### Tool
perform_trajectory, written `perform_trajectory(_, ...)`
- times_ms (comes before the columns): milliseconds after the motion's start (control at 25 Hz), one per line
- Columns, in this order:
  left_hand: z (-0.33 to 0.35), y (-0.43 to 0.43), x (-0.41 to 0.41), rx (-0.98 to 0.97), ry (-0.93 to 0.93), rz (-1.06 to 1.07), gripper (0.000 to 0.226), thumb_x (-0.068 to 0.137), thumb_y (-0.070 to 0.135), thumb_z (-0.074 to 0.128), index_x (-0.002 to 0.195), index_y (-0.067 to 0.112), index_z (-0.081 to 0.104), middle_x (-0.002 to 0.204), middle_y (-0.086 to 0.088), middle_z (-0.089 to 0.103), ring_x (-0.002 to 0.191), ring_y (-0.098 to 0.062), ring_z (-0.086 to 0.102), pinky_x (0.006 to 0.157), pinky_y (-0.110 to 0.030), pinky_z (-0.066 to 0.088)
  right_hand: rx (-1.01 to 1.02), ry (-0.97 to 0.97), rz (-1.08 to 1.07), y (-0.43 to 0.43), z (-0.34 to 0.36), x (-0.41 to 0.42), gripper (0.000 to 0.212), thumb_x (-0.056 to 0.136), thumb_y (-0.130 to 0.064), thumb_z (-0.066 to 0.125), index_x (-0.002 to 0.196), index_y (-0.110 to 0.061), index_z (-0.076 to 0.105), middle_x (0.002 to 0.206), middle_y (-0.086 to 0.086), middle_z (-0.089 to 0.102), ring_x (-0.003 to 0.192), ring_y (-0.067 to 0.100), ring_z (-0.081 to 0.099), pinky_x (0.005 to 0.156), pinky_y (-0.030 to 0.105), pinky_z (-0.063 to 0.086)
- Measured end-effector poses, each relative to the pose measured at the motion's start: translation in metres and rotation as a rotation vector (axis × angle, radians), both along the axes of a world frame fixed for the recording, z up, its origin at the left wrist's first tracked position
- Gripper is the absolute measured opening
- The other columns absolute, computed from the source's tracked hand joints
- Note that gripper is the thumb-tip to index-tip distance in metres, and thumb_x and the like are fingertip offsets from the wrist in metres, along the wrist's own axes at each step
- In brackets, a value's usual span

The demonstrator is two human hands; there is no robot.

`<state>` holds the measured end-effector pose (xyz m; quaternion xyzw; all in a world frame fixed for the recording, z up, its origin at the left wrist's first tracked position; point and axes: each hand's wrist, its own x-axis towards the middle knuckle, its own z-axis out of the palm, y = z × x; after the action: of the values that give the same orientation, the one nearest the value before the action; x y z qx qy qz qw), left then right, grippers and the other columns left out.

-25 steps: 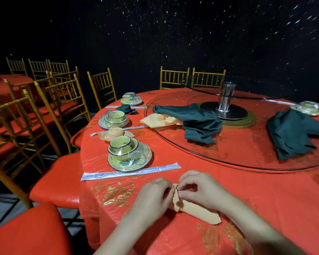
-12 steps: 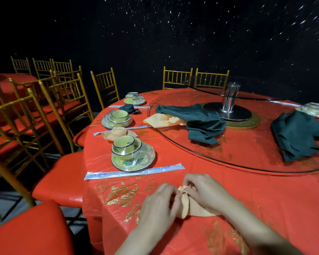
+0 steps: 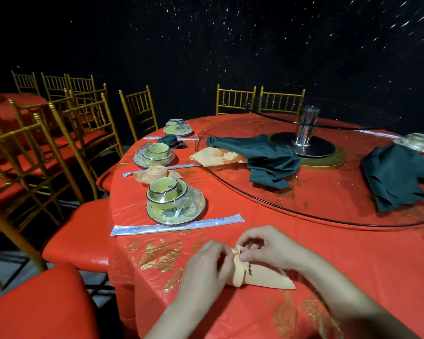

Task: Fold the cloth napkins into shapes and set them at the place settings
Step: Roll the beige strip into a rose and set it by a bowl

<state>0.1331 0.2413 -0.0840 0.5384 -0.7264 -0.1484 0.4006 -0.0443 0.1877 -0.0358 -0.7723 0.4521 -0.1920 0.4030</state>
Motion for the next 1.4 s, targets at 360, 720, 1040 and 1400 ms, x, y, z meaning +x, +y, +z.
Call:
perform_trajectory(360, 0.003, 0.006, 0.002, 0.140, 0.074, -0.072, 0.033, 0.073, 0.037, 0.064, 0.105, 0.034, 0.061, 0.093, 0.017, 0.055, 0.081, 0.009, 0.047, 0.070, -0.008, 0.034, -0.075, 0.022, -0.016, -0.001, 0.002, 0.005, 0.021, 0.083, -0.014, 0.069, 0.073, -0.032, 0.069, 0.073, 0.000, 0.069, 0.067, 0.006, 0.060, 0.071, 0.033, 0.050)
perform_trajectory(720, 0.008, -0.002, 0.018, 0.105, 0.058, -0.059, 0.022, 0.083, 0.025, 0.059, 0.102, 0.026, 0.071, 0.091, 0.013, 0.051, 0.081, -0.001, 0.054, 0.076, -0.017, 0.042, -0.167, 0.178, -0.037, 0.003, 0.008, 0.019, 0.005, 0.075, -0.023, 0.077, 0.076, -0.027, 0.073, 0.069, -0.011, 0.066, 0.064, -0.003, 0.054, 0.067, 0.018, 0.044)
perform_trajectory(1040, 0.009, -0.003, 0.016, 0.051, -0.084, -0.047, 0.013, 0.091, 0.011, 0.051, 0.081, 0.018, 0.055, 0.088, 0.000, 0.057, 0.083, -0.019, 0.056, 0.070, -0.024, 0.038, -0.316, 0.335, 0.017, 0.005, 0.009, 0.027, 0.019, 0.072, -0.043, 0.074, 0.083, -0.027, 0.072, 0.081, -0.010, 0.065, 0.075, 0.004, 0.053, 0.076, 0.027, 0.047)
perform_trajectory(1400, 0.013, -0.002, 0.012, 0.121, -0.006, -0.060, 0.014, 0.095, 0.017, 0.048, 0.084, 0.025, 0.047, 0.086, 0.005, 0.059, 0.080, -0.014, 0.052, 0.065, -0.019, 0.030, -0.579, 0.648, 0.141, 0.020, 0.020, 0.040, 0.017, 0.086, -0.031, 0.048, 0.096, -0.021, 0.056, 0.102, 0.000, 0.059, 0.098, 0.026, 0.056, 0.077, 0.036, 0.042)
